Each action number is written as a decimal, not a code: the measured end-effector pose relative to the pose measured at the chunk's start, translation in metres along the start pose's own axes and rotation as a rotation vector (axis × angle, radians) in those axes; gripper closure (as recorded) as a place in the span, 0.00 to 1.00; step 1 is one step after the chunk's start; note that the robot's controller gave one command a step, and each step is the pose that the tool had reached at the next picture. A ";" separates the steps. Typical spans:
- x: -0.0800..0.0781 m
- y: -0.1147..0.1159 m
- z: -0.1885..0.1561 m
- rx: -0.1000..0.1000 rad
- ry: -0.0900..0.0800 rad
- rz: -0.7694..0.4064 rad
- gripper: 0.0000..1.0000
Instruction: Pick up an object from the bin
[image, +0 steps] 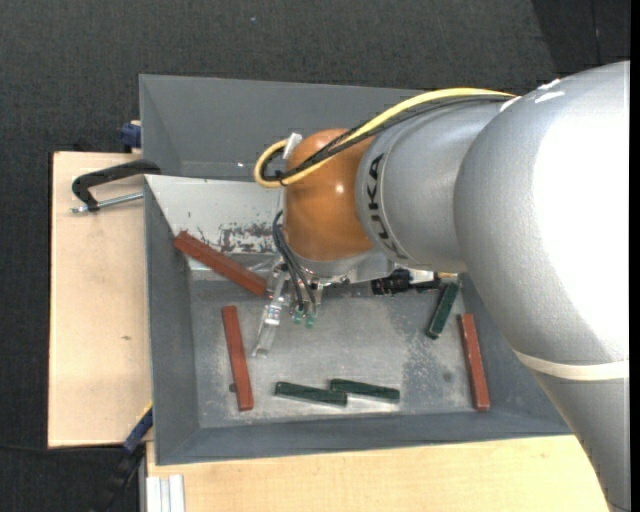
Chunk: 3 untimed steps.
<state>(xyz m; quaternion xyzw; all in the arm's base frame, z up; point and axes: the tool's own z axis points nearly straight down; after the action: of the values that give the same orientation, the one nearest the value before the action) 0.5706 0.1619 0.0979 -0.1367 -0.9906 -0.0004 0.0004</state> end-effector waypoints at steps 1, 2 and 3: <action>-0.011 0.005 0.011 -0.003 -0.005 -0.050 0.00; -0.019 -0.002 0.013 -0.003 -0.004 0.216 0.00; -0.026 0.026 0.023 -0.003 -0.005 0.060 1.00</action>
Offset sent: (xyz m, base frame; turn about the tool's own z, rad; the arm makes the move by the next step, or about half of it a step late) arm 0.0259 -0.0226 -0.0156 0.0045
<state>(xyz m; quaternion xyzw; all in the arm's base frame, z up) 0.6023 0.1796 0.0753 -0.1662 -0.9861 -0.0015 -0.0021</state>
